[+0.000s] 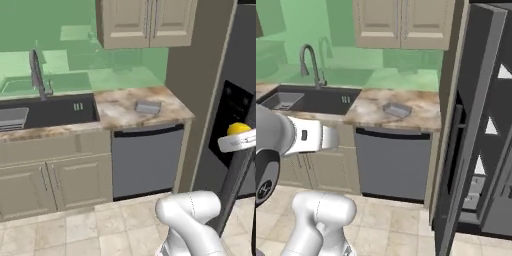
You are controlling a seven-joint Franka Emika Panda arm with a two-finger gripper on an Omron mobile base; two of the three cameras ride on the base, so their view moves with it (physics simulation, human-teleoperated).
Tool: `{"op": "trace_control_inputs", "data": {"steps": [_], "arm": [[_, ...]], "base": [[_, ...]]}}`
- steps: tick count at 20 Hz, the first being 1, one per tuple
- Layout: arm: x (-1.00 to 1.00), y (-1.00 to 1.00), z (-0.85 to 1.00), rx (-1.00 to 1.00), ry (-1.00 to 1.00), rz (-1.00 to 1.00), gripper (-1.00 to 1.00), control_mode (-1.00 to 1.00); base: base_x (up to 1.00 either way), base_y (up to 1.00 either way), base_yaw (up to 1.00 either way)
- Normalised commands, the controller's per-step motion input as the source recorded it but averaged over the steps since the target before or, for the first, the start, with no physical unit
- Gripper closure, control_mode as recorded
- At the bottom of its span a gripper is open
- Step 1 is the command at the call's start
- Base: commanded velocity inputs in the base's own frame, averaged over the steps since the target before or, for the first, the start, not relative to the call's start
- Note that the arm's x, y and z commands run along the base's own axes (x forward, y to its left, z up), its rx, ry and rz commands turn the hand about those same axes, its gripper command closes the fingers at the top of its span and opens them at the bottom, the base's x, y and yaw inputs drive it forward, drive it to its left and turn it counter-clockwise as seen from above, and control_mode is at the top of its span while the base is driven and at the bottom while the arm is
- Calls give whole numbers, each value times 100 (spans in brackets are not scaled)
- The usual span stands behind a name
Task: Take the lemon and potato out of the freezer and place them in the tupperware container on the counter. Then put the tupperware containing the vegetables back in the freezer.
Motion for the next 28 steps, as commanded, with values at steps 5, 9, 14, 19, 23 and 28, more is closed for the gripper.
{"op": "trace_control_inputs", "data": {"steps": [5,9,14,19,23,28], "arm": [[0,0,0,0,0,0,100,100],[0,0,0,0,0,0,100,100],[0,0,0,0,0,0,100,100],[0,0,0,0,0,0,100,100],[0,0,0,0,0,0,100,100],[1,0,-5,0,5,-1,100,-100]], "base": [[100,56,-12],[100,18,-9],[100,0,-1],[87,0,-3],[91,0,-2],[29,0,-3]]}}
